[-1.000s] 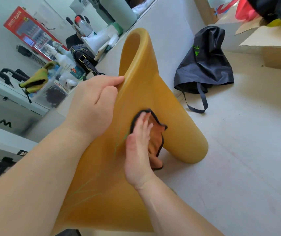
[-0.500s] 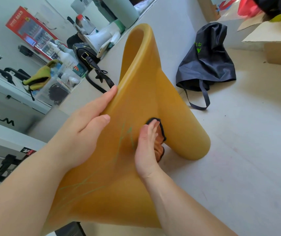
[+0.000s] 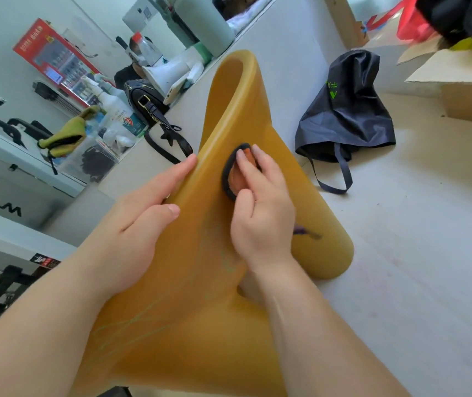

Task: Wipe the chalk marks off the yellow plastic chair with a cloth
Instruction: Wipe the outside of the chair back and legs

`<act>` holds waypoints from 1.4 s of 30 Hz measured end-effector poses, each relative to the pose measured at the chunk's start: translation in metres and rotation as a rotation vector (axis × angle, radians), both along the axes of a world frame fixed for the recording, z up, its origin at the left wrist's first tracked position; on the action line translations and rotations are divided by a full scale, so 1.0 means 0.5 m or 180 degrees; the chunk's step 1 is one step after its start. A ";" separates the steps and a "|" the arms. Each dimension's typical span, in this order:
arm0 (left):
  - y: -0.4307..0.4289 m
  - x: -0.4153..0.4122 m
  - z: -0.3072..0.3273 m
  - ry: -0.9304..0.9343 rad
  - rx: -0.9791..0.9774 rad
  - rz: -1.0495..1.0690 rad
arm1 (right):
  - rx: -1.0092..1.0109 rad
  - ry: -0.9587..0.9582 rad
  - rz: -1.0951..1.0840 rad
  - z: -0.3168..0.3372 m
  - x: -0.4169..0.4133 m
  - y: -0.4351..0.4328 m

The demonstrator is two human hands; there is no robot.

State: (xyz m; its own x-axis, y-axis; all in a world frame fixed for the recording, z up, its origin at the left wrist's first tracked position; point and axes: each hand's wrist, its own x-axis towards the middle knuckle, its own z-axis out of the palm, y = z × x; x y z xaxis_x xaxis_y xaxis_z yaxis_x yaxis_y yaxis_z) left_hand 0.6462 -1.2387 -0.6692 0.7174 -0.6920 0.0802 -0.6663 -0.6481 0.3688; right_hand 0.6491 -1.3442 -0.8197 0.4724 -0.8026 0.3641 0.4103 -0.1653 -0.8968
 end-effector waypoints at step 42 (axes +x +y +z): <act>-0.003 -0.006 0.000 -0.0187 0.0153 0.0379 | 0.0107 -0.0261 0.0380 -0.057 0.076 0.072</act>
State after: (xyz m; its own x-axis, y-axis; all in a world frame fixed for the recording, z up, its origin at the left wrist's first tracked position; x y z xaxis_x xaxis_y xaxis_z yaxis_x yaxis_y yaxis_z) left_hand 0.6433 -1.2404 -0.6689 0.7897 -0.6064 0.0932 -0.6033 -0.7397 0.2981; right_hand 0.6870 -1.3084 -0.8484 0.5352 -0.7548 0.3792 0.4973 -0.0813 -0.8637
